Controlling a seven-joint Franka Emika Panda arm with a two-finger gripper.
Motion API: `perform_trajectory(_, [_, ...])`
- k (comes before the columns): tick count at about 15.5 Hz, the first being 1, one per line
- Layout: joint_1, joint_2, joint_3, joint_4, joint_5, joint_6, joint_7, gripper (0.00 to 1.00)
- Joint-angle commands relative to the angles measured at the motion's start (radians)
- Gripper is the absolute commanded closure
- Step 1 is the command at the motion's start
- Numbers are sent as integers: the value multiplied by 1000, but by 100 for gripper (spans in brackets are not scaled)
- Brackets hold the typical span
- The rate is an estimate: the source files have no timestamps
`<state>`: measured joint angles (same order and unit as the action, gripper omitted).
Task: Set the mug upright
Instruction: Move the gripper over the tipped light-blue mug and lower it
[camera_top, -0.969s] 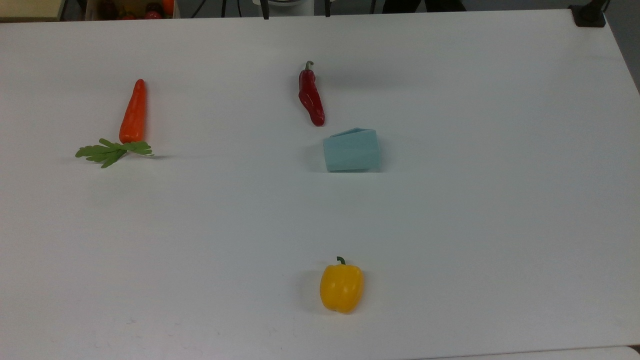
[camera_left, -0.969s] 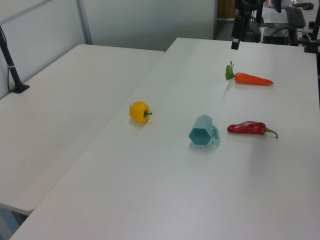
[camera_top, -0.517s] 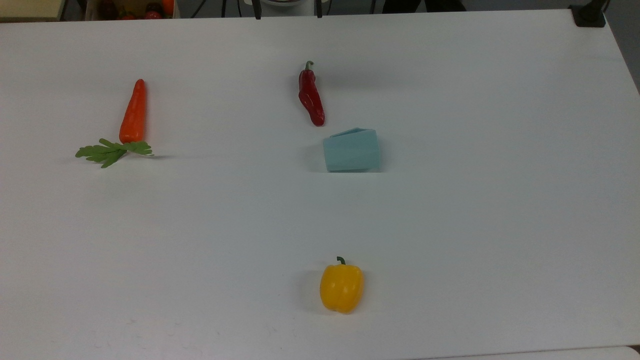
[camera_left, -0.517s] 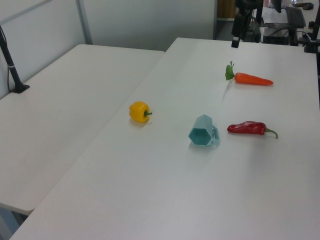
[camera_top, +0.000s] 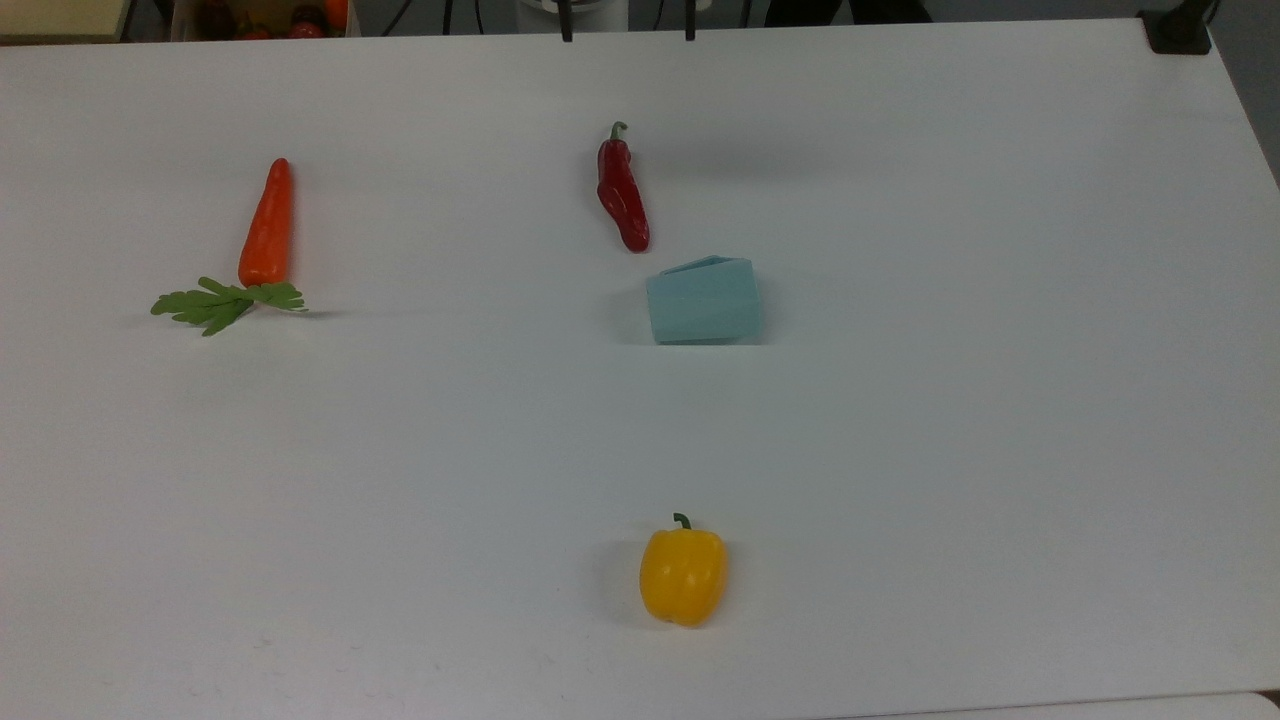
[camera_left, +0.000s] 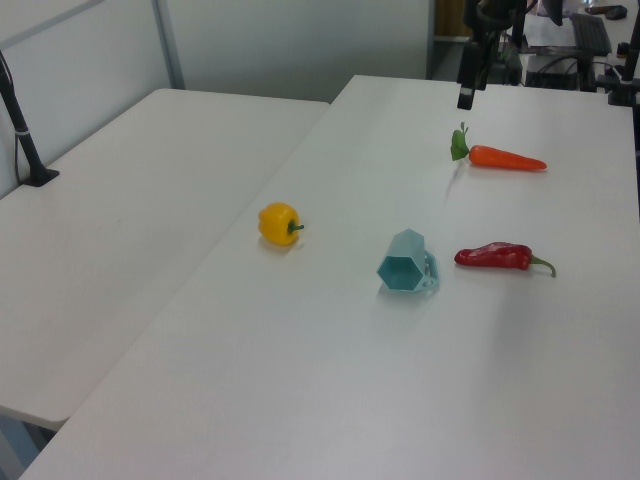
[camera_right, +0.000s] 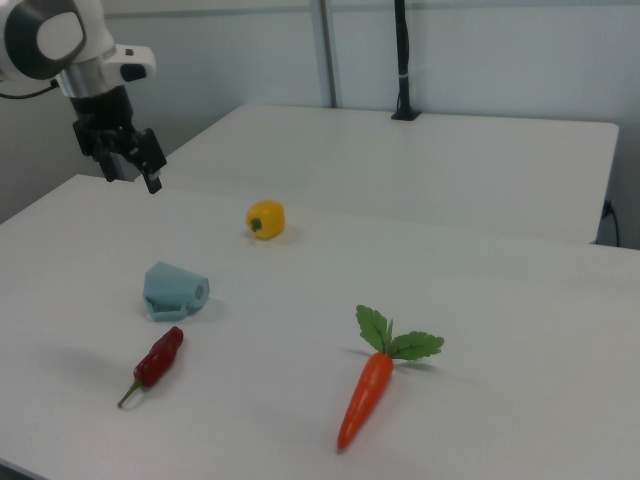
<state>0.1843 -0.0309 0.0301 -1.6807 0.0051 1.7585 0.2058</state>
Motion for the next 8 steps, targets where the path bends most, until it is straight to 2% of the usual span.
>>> perform_trajectory(1, [44, 72, 57, 56, -131, 16, 200, 0])
perform_trajectory(4, [101, 139, 96, 62, -256, 27, 323, 0])
perform_trajectory(6, [156, 205, 99, 90, -336, 38, 413, 0])
perform_trajectory(8, [190, 279, 99, 128, -385, 58, 487, 0])
